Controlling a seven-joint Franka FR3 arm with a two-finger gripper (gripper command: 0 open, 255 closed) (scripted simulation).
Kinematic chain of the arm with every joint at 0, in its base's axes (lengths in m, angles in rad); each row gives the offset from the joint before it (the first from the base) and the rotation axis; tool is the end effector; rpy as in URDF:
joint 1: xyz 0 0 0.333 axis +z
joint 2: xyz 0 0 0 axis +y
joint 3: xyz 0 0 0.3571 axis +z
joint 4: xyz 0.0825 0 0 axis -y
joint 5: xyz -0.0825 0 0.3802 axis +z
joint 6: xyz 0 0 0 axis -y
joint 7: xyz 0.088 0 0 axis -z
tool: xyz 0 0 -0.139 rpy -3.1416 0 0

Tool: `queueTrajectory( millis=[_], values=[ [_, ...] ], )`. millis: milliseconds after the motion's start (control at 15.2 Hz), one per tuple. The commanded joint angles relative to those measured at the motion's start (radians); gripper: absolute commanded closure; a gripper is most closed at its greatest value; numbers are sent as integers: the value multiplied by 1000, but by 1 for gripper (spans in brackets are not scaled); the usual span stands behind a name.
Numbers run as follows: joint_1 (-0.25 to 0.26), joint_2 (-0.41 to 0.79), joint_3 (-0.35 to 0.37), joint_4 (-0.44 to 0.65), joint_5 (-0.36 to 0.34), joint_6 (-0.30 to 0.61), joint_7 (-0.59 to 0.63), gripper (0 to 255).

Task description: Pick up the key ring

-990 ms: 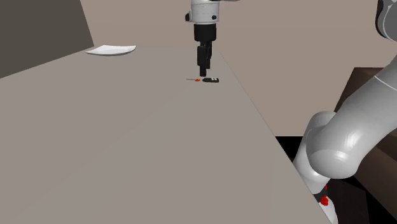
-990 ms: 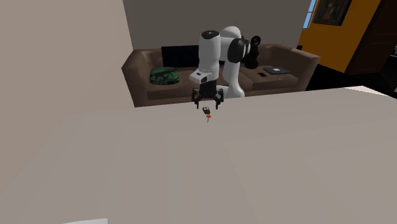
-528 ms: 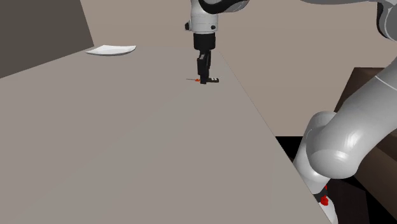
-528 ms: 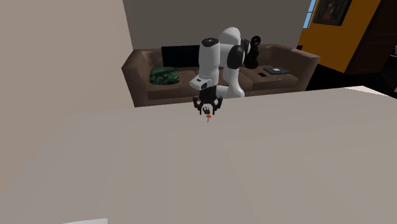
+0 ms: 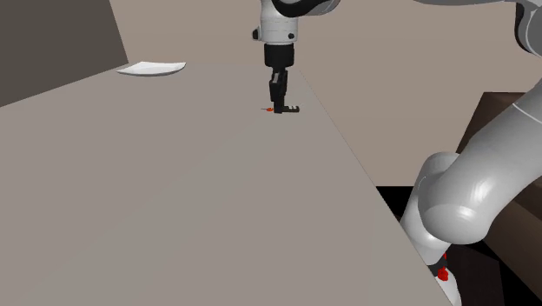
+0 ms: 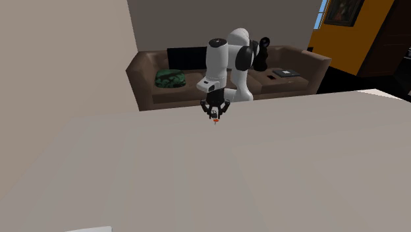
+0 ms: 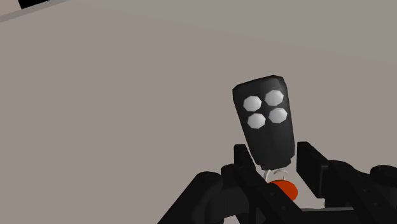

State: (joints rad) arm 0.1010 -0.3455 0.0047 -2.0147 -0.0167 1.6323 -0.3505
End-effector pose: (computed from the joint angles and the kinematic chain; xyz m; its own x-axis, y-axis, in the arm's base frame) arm 0.4238 0.0430 0.5996 0.8966 0.4410 -0.0409 0.4415 -0.8972 0.0044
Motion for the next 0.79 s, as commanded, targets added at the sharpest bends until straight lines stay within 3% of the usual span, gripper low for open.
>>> queueTrajectory(
  millis=[0,726],
  values=[
    [-1,1,1,-9,-2,4,4,255],
    [-1,33,1,171,-2,-144,2,255]
  ],
)
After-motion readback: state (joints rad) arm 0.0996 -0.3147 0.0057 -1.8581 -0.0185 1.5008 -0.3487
